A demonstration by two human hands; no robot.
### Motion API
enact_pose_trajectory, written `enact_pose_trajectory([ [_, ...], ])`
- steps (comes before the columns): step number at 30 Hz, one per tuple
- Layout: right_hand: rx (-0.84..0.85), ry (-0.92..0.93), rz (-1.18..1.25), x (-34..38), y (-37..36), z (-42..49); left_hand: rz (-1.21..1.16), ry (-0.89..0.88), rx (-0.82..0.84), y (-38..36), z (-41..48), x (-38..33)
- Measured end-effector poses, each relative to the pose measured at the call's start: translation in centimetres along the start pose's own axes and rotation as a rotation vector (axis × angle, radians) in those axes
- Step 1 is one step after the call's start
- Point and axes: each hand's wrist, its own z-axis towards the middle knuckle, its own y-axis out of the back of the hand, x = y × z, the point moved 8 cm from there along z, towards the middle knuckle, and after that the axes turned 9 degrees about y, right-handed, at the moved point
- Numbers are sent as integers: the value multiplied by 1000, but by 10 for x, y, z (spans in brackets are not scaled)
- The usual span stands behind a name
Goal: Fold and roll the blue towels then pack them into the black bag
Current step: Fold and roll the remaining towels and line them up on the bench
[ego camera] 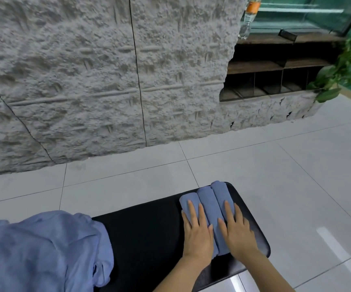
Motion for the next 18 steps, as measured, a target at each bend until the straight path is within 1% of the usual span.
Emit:
enact_pose_trajectory([
  [1, 36, -9, 35, -2, -3, -1, 11, 6, 60, -4, -1, 4],
  [3, 7, -8, -23, -3, -1, -1, 9, 39, 165, 2, -2, 4],
  [4, -11, -5, -58, -1, 4, -2, 33, 4, 138, 10, 0, -1],
  [5, 17, -9, -43, 2, 7, -3, 61, -77, 108, 13, -2, -3],
  [6, 25, -12, 15, 3, 9, -4, 30, -109, 133, 18, -6, -2],
  [8, 23, -49, 65, 2, 18, -4, -9, -105, 153, 37, -11, 1],
  [10, 10, -87, 41, 7, 26, -8, -116, -103, 122, 52, -13, 4],
  [12, 24, -96, -2, 19, 31, -13, -221, -77, 142, 60, -15, 11],
  [15, 104, -54, -118, 38, 23, -21, -311, -41, 320, 65, -24, 13],
  [18, 128, -96, -138, 48, 30, -31, -268, -44, 393, 89, -37, 24],
])
